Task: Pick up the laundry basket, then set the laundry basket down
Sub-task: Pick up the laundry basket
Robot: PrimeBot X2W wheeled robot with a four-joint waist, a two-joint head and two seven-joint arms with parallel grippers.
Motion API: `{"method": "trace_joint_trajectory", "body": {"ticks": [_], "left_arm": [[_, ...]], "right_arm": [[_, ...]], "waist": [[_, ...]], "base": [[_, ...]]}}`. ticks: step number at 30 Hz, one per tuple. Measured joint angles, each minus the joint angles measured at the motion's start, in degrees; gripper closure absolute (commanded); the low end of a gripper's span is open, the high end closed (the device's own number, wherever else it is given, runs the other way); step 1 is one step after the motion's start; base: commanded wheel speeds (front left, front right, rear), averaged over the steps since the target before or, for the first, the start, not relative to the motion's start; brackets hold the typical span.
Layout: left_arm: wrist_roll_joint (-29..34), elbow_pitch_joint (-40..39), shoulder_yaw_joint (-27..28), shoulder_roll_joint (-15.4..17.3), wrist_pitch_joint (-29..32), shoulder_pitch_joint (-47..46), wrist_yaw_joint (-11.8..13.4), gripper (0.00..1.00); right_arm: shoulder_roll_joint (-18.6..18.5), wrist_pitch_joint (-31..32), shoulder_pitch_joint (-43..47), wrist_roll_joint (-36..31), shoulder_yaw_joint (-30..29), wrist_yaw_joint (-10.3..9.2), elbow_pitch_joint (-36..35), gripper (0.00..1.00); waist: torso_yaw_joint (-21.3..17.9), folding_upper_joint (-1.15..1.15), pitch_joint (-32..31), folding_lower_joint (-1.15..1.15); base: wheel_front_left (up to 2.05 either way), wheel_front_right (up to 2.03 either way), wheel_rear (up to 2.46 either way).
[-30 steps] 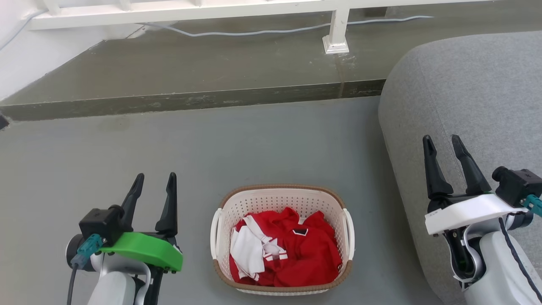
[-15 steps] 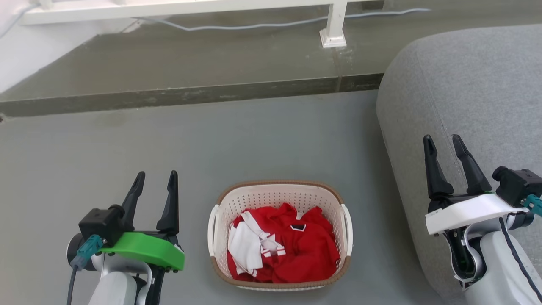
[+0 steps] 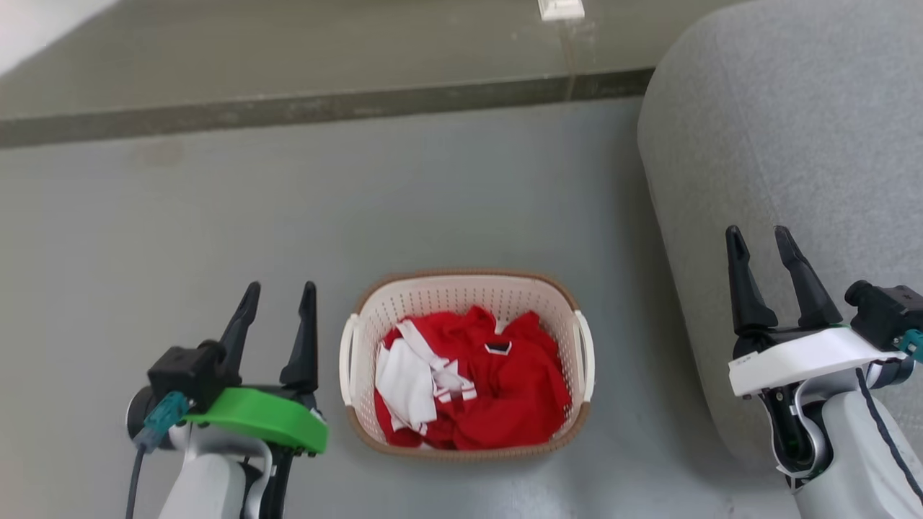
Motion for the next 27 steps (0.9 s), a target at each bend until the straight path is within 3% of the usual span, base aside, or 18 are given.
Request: {"method": "trace_joint_trajectory", "body": {"ticks": [11,27], "left_arm": [[0.4,2.3,-2.3,0.0,0.0,-5.9,0.0,0.0],[-1.7,12.5,-4.5,0.0,0.0,-14.6,0.0,0.0]], "right_arm": [[-1.1,0.0,-3.8,1.0,1.3,0.0,2.3,0.0],[-2.5,0.0,-9.5,3.8,7.7,0.0,12.5,0.0]], "waist": [[-0.3,0.0,7.8,0.0],[1.0,0.0,18.1,0.01]], "base": [[0.0,0.0,0.0],[0.0,0.0,0.0]]}}
